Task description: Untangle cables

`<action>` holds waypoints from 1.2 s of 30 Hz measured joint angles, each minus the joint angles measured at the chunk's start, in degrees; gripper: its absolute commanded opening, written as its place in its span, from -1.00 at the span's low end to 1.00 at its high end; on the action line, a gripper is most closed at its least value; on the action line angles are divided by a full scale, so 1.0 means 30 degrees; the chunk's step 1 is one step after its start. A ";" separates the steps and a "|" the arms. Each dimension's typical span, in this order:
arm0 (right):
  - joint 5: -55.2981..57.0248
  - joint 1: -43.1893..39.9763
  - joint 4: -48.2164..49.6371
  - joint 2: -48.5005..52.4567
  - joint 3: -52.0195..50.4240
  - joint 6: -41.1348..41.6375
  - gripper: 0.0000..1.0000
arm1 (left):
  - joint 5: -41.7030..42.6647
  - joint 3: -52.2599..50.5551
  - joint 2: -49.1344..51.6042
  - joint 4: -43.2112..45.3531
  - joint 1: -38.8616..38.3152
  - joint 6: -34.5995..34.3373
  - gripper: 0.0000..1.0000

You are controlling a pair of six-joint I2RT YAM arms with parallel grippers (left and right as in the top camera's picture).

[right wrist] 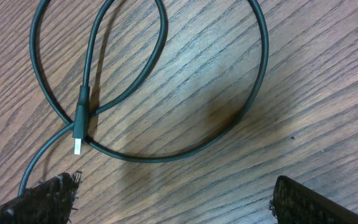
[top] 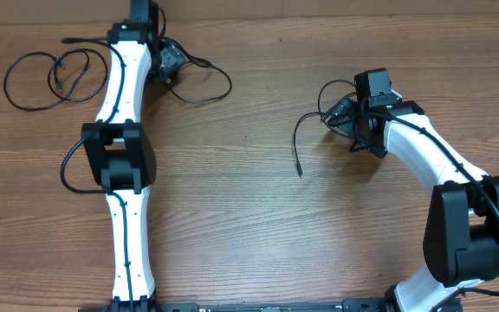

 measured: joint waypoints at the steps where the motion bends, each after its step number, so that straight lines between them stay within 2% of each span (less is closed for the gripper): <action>1: -0.0007 0.0000 0.0000 0.0000 0.0000 0.0007 1.00 | -0.0306 0.0000 -0.0408 -0.0080 0.0007 0.0087 1.00; 5: 0.0000 0.0000 0.0000 0.0000 0.0000 0.0015 1.00 | -0.1137 0.0000 -0.2637 -0.0474 0.0124 0.0459 1.00; 8: 0.0000 0.0000 0.0007 0.0000 0.0000 0.0000 1.00 | -0.1180 0.0087 -0.4532 -0.0772 0.0175 0.1202 0.77; 9: -0.0007 0.0000 0.0000 0.0000 0.0000 0.0007 1.00 | -0.1158 0.0182 -0.5049 -0.1005 0.0189 0.1610 0.75; 11: -0.0007 0.0000 0.0000 0.0000 0.0000 0.0007 1.00 | -0.1115 0.0379 -0.5668 -0.1712 0.0175 0.2273 0.76; 13: -0.0007 0.0000 0.0000 0.0000 0.0000 0.0000 1.00 | -0.1115 0.0415 -0.5967 -0.3002 0.0109 0.2776 0.88; 15: -0.0007 0.0000 0.0000 0.0000 0.0000 0.0007 1.00 | -0.1013 0.0408 -0.5858 -0.4160 0.0073 0.3089 1.00; 19: -0.0007 0.0000 0.0000 0.0000 0.0000 0.0015 0.99 | 0.0036 0.0364 -0.4801 -0.6288 0.0073 0.3337 1.00; 29: -0.0007 0.0000 0.0000 0.0000 0.0000 0.0007 1.00 | 0.1158 0.0087 -0.1158 -0.8881 0.0073 0.3949 1.00; 36: 0.0000 0.0000 0.0000 0.0000 0.0000 0.0007 1.00 | 0.1530 0.0051 -0.0831 -0.9821 0.0073 0.4619 0.99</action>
